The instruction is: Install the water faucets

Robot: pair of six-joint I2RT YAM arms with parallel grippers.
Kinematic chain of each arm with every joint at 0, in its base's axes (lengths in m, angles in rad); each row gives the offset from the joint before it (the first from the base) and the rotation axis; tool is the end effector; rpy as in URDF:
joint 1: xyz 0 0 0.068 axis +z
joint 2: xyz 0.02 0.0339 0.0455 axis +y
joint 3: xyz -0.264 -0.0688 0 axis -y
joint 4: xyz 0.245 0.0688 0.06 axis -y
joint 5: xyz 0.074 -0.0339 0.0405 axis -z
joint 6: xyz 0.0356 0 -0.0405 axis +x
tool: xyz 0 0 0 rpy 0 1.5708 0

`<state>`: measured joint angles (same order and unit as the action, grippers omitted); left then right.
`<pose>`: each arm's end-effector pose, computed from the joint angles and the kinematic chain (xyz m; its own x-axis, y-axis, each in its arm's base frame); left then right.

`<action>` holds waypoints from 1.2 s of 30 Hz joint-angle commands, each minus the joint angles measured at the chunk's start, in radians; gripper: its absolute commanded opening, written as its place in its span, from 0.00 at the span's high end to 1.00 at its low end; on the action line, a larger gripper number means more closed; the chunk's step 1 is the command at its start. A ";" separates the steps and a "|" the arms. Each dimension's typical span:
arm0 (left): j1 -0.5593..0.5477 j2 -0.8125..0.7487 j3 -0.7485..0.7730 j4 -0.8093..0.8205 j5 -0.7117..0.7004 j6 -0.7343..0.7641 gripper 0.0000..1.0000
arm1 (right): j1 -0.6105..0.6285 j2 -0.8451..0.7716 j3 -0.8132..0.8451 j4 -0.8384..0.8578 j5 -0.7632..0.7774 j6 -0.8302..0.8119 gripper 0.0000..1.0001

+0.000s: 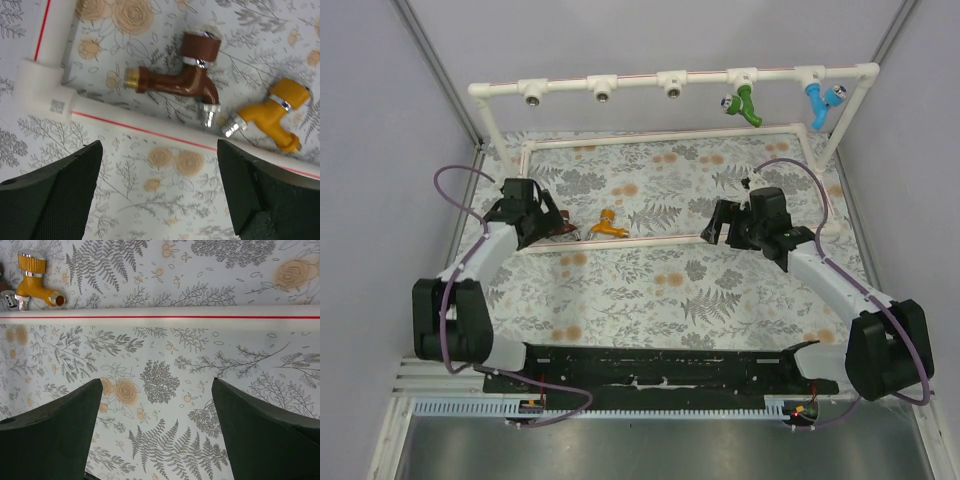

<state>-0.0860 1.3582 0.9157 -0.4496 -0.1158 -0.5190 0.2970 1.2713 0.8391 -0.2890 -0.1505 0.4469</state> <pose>0.2794 -0.0200 0.2357 -0.6799 -0.4359 -0.5897 -0.3733 0.8979 -0.2333 0.2583 0.0846 0.2455 -0.7410 0.2201 -0.6345 -0.0852 0.9064 0.4138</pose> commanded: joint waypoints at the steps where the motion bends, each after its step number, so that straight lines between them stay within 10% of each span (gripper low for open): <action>1: 0.121 0.178 0.122 0.100 0.047 0.086 0.02 | 0.043 0.025 -0.020 0.129 -0.044 -0.048 0.02; 12: 0.180 0.421 0.252 0.014 0.152 0.130 0.02 | 0.145 0.099 0.032 0.126 0.020 -0.057 0.02; 29: 0.100 0.006 -0.268 0.106 0.334 -0.165 0.02 | 0.185 0.048 -0.015 0.103 0.031 -0.054 0.02; 36: -0.092 -0.166 -0.333 0.060 0.272 -0.227 0.04 | 0.191 -0.012 -0.077 0.103 0.055 -0.063 0.02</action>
<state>-0.1001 1.2526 0.5907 -0.2909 0.1673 -0.6682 0.4793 1.2972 0.7883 -0.1967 -0.1219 0.3992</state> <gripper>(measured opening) 0.964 0.980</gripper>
